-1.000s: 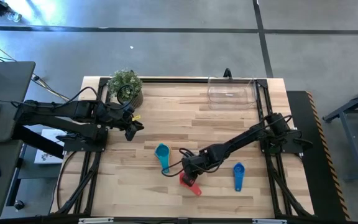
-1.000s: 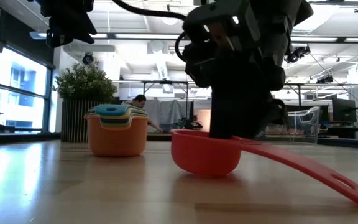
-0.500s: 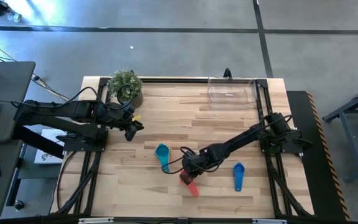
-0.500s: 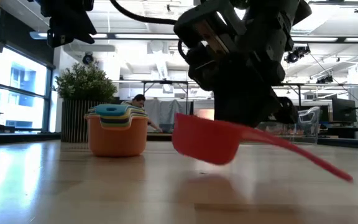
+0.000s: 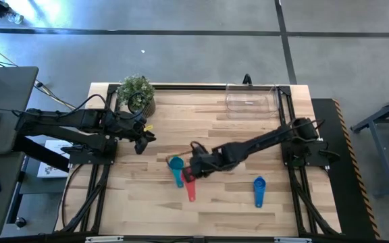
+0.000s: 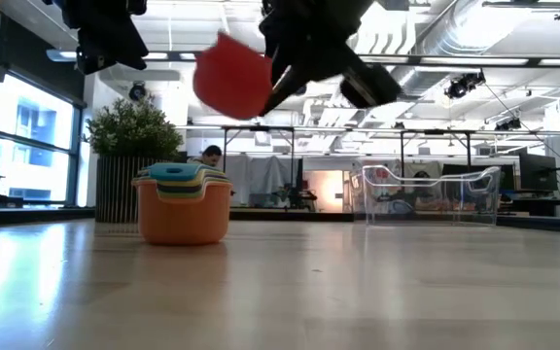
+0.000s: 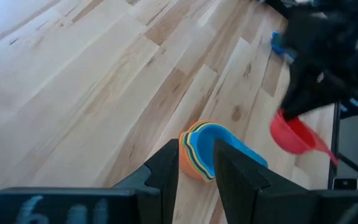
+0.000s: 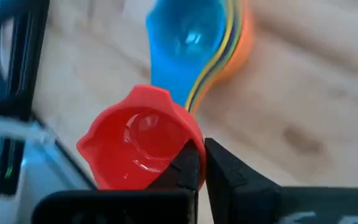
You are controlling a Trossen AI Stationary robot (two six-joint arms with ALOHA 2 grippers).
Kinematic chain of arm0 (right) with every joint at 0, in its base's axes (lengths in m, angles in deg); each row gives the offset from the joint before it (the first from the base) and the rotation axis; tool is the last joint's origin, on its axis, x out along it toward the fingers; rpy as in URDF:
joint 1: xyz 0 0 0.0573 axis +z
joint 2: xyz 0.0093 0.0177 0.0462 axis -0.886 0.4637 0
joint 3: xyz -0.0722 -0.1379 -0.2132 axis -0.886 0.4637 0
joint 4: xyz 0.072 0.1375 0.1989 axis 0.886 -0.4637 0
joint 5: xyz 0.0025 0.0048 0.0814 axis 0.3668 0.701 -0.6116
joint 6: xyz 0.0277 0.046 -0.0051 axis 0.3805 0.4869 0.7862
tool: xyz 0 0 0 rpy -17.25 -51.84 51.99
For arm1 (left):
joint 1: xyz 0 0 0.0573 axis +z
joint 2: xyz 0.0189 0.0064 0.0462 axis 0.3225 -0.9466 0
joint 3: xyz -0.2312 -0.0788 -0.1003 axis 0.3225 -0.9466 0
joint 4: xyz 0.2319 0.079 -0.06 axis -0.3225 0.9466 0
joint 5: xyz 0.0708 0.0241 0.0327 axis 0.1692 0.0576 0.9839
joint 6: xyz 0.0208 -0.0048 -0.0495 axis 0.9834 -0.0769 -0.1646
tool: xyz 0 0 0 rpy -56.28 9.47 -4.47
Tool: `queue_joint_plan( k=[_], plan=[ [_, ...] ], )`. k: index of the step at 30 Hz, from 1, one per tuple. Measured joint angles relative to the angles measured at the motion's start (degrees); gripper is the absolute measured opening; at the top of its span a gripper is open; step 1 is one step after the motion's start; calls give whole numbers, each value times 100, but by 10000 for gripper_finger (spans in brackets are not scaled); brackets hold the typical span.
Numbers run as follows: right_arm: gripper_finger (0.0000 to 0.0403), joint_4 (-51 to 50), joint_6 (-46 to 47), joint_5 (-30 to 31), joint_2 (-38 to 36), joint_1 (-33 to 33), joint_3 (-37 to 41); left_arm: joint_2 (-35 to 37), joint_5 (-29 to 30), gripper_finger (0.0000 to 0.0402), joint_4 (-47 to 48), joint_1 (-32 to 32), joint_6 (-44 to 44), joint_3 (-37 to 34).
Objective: Nest measuring cups in basket
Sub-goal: Stack the red measuring cup on top of the light blue measuring cup
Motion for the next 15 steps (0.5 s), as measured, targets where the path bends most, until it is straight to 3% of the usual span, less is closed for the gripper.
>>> queue_joint_plan(
  k=[7, 15],
  plan=[
    [1, -1044, -435, 587, 10, -481, -809, 145, -5, 90, -13, 6, 145, 4],
    [1, -568, -807, 563, 9, -1062, -1037, 567, -16, 90, 95, 244, 304, 4]
  ],
)
